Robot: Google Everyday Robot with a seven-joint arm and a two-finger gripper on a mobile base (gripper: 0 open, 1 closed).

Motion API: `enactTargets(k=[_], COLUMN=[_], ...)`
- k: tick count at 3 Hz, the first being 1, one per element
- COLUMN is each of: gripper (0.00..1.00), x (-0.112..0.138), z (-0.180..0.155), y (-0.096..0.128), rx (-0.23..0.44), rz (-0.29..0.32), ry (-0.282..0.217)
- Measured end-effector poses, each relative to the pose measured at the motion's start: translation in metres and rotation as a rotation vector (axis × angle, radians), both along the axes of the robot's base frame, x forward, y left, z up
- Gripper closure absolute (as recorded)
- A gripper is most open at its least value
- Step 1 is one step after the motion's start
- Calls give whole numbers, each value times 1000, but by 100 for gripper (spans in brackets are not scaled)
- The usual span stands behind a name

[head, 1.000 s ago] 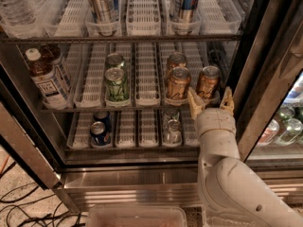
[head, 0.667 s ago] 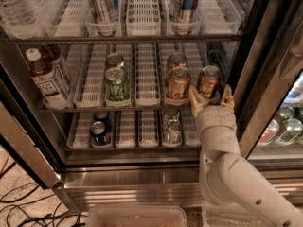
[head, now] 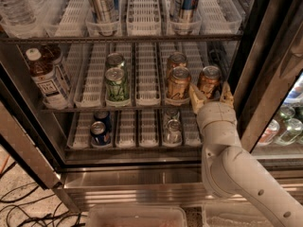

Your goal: Pick orange can from middle shelf of fridge

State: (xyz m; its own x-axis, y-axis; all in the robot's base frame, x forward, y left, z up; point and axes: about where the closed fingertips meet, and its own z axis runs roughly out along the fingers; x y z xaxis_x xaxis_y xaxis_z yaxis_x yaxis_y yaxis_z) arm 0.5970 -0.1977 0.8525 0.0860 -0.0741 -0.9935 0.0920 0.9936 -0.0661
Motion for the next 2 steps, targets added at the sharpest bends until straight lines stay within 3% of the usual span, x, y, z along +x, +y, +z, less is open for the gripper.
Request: enactTargets(k=[2], gripper=[30], x=[17], z=[-5], y=[-2], rx=[39], rz=[8], ry=[4])
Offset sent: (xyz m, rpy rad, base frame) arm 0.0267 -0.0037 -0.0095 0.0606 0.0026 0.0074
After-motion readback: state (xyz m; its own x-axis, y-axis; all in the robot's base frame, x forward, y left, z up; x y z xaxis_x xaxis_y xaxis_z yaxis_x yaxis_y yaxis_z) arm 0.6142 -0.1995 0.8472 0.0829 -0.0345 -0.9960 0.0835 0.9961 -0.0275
